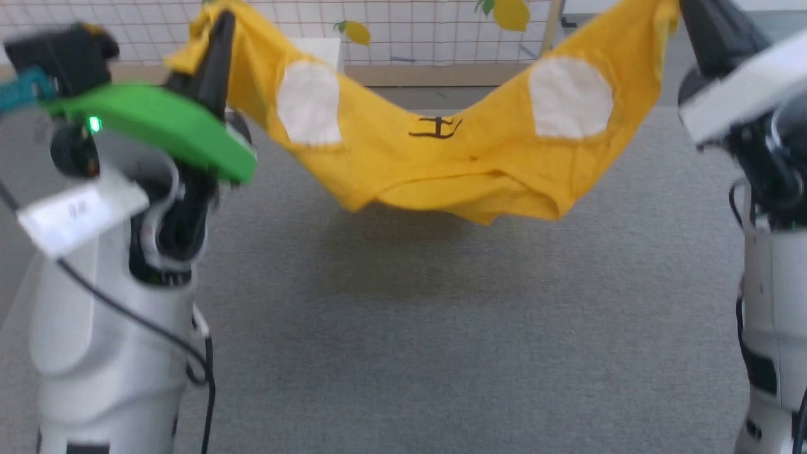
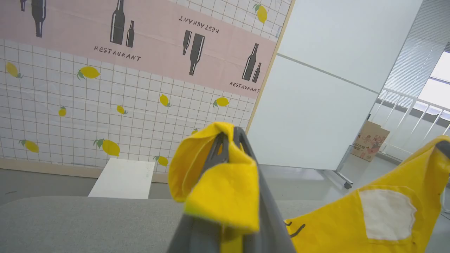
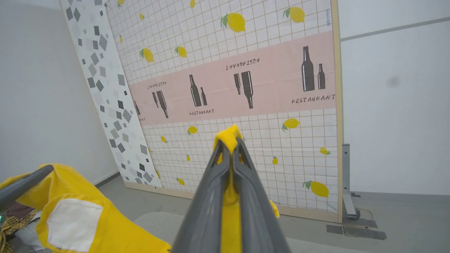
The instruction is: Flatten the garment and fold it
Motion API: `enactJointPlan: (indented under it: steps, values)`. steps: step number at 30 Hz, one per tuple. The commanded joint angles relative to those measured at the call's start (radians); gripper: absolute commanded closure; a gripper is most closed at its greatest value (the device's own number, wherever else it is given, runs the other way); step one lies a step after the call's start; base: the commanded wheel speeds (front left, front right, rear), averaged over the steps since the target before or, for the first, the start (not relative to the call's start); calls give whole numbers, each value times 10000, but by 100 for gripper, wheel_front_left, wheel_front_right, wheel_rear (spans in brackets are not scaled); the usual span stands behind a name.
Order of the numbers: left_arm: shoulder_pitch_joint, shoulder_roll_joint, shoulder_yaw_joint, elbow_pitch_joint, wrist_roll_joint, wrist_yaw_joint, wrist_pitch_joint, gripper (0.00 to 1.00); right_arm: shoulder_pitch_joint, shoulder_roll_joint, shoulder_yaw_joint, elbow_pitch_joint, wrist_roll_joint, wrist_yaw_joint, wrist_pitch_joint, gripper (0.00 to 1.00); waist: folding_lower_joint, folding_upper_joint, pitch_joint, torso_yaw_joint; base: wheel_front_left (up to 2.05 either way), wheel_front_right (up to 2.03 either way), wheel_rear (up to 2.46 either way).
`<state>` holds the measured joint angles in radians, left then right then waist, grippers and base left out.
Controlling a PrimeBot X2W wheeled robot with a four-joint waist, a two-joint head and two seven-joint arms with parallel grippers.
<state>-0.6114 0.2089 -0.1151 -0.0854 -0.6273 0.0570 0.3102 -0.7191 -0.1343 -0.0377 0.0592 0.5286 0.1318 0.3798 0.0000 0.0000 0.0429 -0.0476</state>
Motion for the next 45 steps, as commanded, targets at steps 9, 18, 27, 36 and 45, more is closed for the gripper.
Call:
enactJointPlan:
  steps: [9,18,27,36,45]
  values:
    - [-3813,33,-223,3035,516,357,691,100,-3667,307,751,2365,-1090,-11,-166,100,0,0,163,-538,0,0,0]
    - [-5778,-178,-60,4651,580,906,744,100,-5757,590,1147,4996,-1927,-11,-580,100,0,0,968,-876,0,0,0]
    - [-7487,-42,-20,4916,1000,1030,-159,100,-7459,584,1186,6454,-3029,-11,-1473,100,0,0,2656,-1228,0,0,0]
    - [-9201,-263,366,4542,972,618,-2402,100,-9518,-449,1445,6904,-5309,-11,-3305,100,0,0,5162,-1086,0,0,0]
    - [-9902,-203,822,4810,411,-425,-3987,100,-10476,-1464,1673,7129,-7088,-11,-5082,100,0,0,6793,-429,0,0,0]
